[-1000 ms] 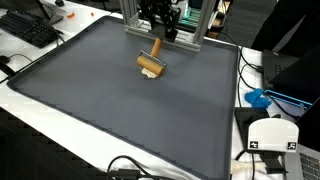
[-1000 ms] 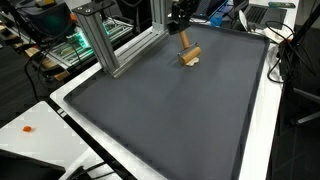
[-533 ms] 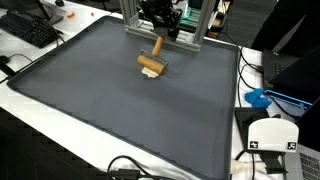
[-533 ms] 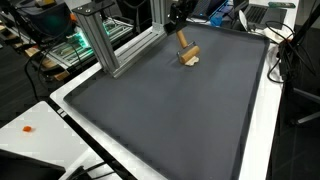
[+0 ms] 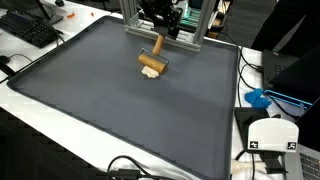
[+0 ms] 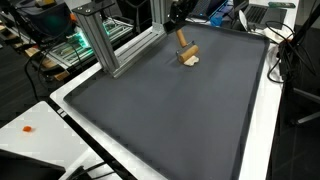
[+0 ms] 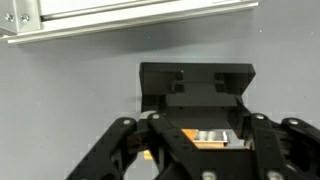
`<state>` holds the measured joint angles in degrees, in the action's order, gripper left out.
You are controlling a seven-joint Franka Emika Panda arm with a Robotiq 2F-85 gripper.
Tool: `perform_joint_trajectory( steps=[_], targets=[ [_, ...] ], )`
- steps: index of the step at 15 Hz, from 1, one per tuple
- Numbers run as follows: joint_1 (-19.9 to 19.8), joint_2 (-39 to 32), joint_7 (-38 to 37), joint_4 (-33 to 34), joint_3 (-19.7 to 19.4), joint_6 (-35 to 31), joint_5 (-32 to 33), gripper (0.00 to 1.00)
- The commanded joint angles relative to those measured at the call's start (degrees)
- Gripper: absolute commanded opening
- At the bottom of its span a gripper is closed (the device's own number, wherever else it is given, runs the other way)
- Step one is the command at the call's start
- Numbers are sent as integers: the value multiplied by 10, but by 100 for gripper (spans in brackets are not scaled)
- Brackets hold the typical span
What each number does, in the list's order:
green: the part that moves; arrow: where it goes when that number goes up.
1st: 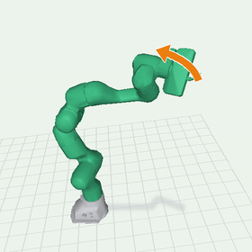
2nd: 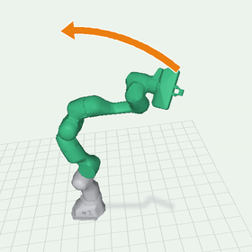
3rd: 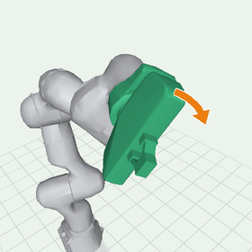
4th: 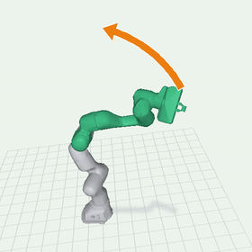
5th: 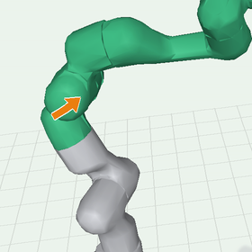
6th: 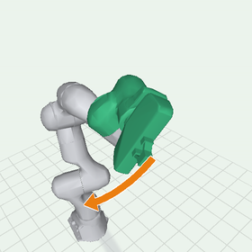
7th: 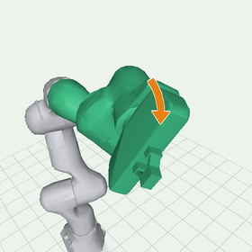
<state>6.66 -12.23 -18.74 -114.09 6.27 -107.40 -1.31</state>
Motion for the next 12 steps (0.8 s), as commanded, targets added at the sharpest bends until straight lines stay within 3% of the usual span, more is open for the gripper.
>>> perform_joint_trajectory(
  steps=[1,12],
  targets=[
    [4,-4,9,24,-4,62,-12,35],
    [10,-48,20,56,-4,65,-7,35]
  ],
)
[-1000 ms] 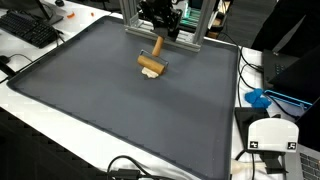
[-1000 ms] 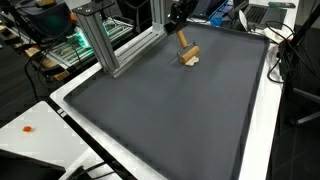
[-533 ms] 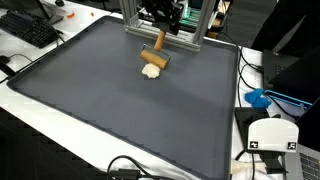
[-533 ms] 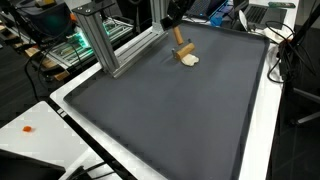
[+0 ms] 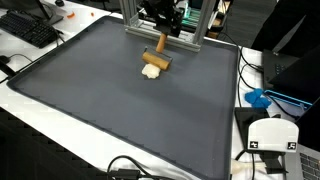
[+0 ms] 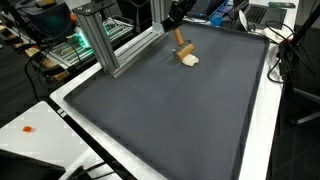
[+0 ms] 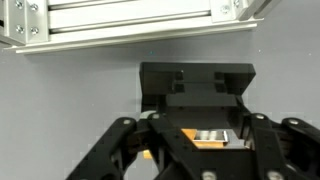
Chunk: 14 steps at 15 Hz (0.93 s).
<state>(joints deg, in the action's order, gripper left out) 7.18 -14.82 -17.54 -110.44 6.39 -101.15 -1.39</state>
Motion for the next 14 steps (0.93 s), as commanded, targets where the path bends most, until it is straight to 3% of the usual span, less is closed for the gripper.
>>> perform_joint_trajectory(
  steps=[1,14],
  targets=[
    [5,-24,8,23,-5,1,-5,35],
    [2,-59,0,62,-16,-19,-8,35]
  ],
)
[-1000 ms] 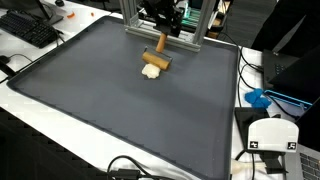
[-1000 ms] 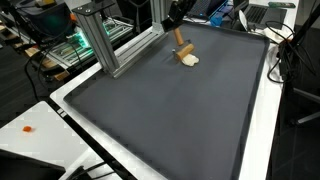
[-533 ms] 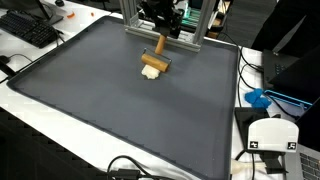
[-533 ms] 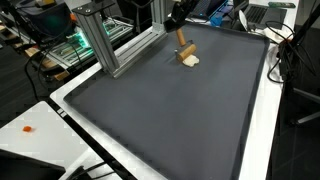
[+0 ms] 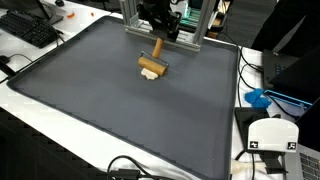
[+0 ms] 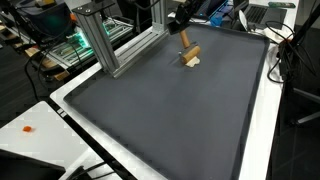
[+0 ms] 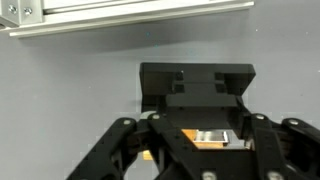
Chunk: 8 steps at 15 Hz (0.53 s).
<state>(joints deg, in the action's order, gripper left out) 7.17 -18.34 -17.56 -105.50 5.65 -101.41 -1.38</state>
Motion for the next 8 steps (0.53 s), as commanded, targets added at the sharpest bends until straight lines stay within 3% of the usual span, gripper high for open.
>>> perform_joint_trajectory(
  steps=[1,8],
  targets=[
    [2,-25,-1,15,-10,-20,-8,35],
    [0,-29,2,30,-12,11,-20,35]
  ],
)
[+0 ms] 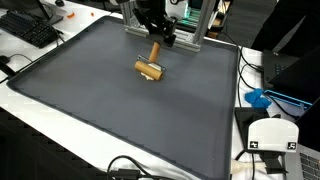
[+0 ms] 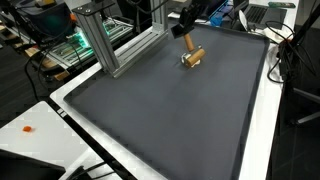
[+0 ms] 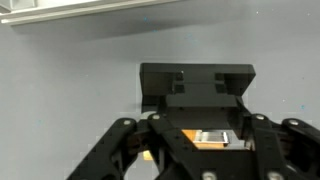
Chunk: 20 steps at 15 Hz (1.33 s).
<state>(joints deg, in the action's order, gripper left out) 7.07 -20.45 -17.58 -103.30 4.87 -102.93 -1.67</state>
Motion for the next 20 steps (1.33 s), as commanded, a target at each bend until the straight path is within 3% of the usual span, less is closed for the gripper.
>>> perform_joint_trajectory(
  steps=[1,20],
  targets=[
    [1,-7,4,9,-4,36,-18,35],
    [1,-27,26,27,-4,160,-33,35]
  ],
)
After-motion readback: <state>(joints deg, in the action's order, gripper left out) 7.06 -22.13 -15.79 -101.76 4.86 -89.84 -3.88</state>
